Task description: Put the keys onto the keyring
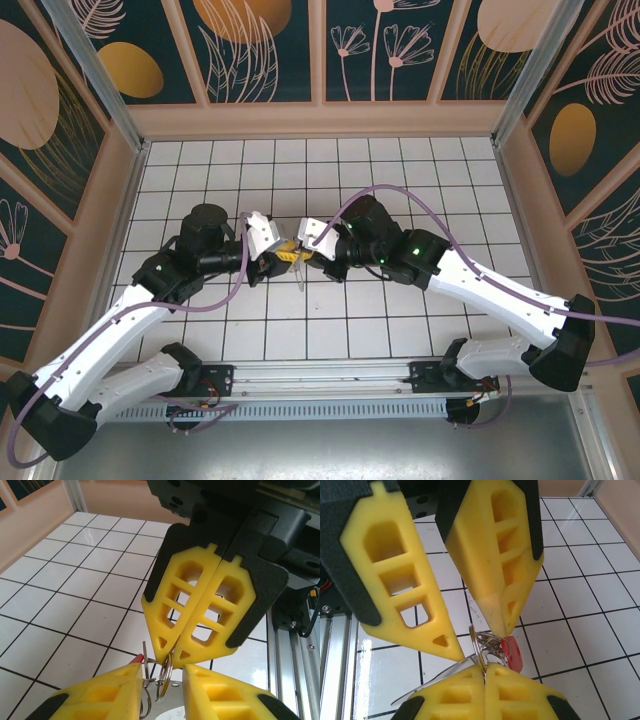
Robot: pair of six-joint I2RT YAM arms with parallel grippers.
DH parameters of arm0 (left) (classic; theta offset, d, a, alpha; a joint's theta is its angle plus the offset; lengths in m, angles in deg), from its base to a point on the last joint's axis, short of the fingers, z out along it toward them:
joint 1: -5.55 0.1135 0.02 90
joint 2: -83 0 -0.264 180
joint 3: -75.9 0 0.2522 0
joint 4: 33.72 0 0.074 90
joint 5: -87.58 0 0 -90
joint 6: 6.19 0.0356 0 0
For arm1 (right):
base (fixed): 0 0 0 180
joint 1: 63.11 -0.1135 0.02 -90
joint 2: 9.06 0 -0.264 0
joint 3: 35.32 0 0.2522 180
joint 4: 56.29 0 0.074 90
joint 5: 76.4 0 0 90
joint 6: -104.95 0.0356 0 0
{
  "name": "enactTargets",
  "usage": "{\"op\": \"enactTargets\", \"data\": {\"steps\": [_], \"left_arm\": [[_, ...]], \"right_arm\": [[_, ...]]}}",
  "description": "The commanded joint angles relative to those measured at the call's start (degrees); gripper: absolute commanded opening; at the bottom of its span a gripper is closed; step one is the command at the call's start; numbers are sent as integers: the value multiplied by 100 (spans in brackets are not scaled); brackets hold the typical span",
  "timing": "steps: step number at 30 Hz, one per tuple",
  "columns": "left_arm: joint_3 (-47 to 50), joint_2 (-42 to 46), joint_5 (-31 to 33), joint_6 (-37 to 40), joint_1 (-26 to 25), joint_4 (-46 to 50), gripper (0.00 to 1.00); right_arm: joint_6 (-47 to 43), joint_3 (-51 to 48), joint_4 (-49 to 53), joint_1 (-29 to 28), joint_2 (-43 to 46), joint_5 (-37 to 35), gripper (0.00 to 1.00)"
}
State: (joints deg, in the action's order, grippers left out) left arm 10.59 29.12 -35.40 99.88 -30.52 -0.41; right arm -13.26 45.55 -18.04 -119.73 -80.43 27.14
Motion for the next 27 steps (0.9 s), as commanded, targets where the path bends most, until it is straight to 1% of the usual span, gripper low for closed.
{"op": "enactTargets", "data": {"steps": [1,7,9,11,16,19,23,25,27], "left_arm": [[31,-90,-184,41,3,-215,26],[65,-131,-136,14,-2,-294,21],[62,-131,-146,16,4,-307,13],[75,-124,-203,4,-2,-358,0],[163,-51,-334,-94,3,-552,0],[260,71,-432,-205,4,-692,0],[421,331,-644,-421,3,-999,0],[461,425,-782,-521,2,-1132,0],[475,482,-908,-608,-1,-1222,0]], "right_arm": [[-53,144,-5,-11,-2,140,0],[-68,127,-21,-7,8,149,0],[-73,109,-32,-7,27,181,0],[-77,109,-47,-8,36,215,0],[-84,109,-100,-7,60,152,0],[-72,-45,-275,-13,245,132,0],[38,-590,-856,-7,749,-40,22],[83,-884,-1146,2,1011,-150,27],[97,-1148,-1422,1,1264,-217,30]]}}
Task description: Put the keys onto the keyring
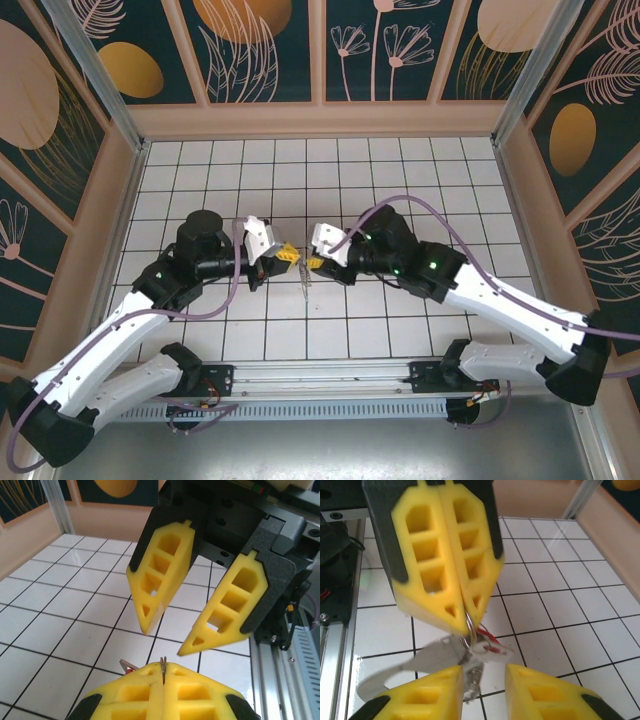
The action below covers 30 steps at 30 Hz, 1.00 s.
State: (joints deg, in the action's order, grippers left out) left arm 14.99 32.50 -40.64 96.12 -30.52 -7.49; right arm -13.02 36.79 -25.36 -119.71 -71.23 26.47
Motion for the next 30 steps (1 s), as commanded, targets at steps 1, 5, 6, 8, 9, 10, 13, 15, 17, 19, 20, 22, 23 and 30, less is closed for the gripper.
{"op": "enactTargets", "data": {"steps": [1,5,6,8,9,10,13,15,17,19,20,22,23,30], "left_arm": [[36,170,-450,-267,4,-542,0],[22,262,-685,-395,0,-670,0],[22,283,-764,-431,-1,-708,0],[5,304,-937,-493,3,-768,0],[-6,304,-1022,-522,3,-789,0],[-11,304,-1100,-554,3,-820,0],[-23,323,-1289,-618,4,-869,0],[-22,335,-1385,-650,4,-869,0],[-36,340,-1478,-660,3,-839,0],[-47,324,-1560,-648,3,-763,0],[-56,314,-1574,-629,2,-716,0],[-57,298,-1600,-601,4,-663,0],[-57,291,-1616,-586,-3,-650,0],[-57,229,-1774,-590,3,-641,0]], "right_arm": [[59,-427,-839,8,478,-179,31],[-31,-933,-1379,15,912,-188,33],[-57,-1018,-1478,17,979,-164,33],[-118,-1117,-1614,17,1053,-65,33],[-153,-1154,-1676,15,1060,37,33],[-190,-1196,-1755,15,1067,143,33],[-284,-1335,-2002,17,1096,497,33],[-336,-1448,-2161,17,1144,736,33],[-383,-1502,-2233,17,1184,906,33],[-426,-1505,-2231,15,1191,1034,33],[-438,-1502,-2212,14,1186,1090,33],[-474,-1478,-2162,9,1157,1225,33],[-480,-1462,-2161,8,1138,1286,33],[-508,-1349,-2166,-19,991,1372,34]]}}
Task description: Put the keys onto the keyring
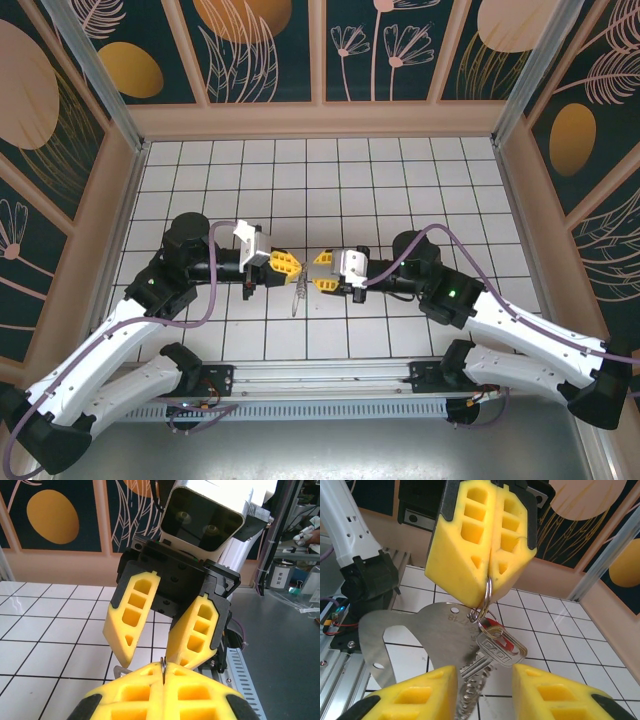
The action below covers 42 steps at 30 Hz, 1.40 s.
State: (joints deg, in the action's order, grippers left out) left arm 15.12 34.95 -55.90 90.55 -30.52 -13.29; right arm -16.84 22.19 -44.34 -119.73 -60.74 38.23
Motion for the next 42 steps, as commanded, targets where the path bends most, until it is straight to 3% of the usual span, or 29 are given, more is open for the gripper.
{"op": "enactTargets", "data": {"steps": [1,24,36,42], "left_arm": [[-75,-20,-268,-34,4,-53,0],[-53,-55,-458,-52,4,10,0],[-19,-3,-397,-124,3,-140,0],[393,153,-373,-790,-3,-1190,0]], "right_arm": [[-126,124,-290,-25,-75,194,34],[-121,287,-663,-95,-365,280,35],[-200,238,-663,-171,-431,200,8],[-258,-27,-1105,-386,-317,-366,0]]}}
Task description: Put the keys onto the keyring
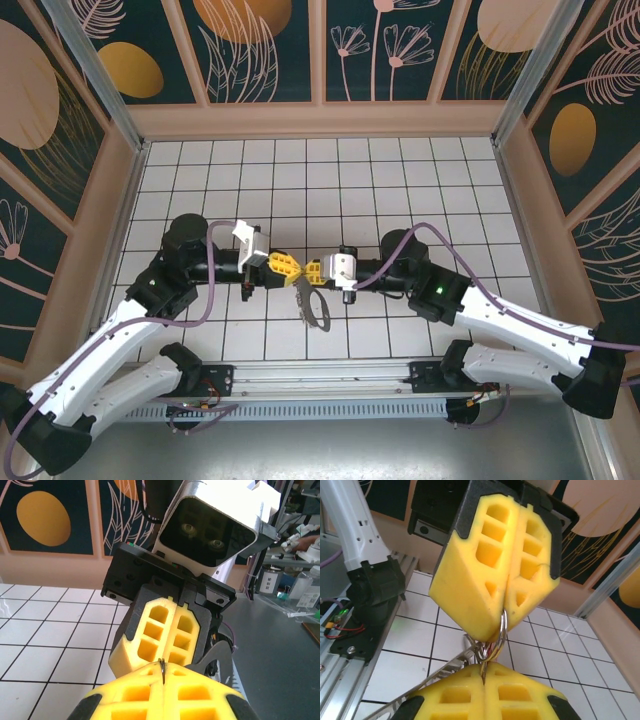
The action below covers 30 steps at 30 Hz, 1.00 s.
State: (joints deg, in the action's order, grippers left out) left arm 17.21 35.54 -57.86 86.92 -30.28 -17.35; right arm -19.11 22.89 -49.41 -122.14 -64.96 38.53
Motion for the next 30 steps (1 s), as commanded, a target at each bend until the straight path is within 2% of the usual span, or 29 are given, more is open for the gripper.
{"op": "enactTargets", "data": {"steps": [1,10,18,23,28,30], "left_arm": [[254,110,-156,-511,-20,-937,0],[445,106,-54,-855,-24,-1413,0],[621,79,-259,-1347,-22,-1992,0],[603,59,-227,-1308,-21,-1818,0],[480,75,-1,-1000,-20,-1287,0],[420,88,104,-851,-22,-1057,0]], "right_arm": [[-56,-147,-691,-197,115,-492,0],[-224,-282,-1168,-472,-2,-775,0],[-163,-217,-1486,-488,-230,-637,0],[-165,-197,-1611,-487,-259,-498,0],[-158,-242,-1518,-487,-123,-669,0],[-138,-267,-1423,-482,-37,-813,6]]}}
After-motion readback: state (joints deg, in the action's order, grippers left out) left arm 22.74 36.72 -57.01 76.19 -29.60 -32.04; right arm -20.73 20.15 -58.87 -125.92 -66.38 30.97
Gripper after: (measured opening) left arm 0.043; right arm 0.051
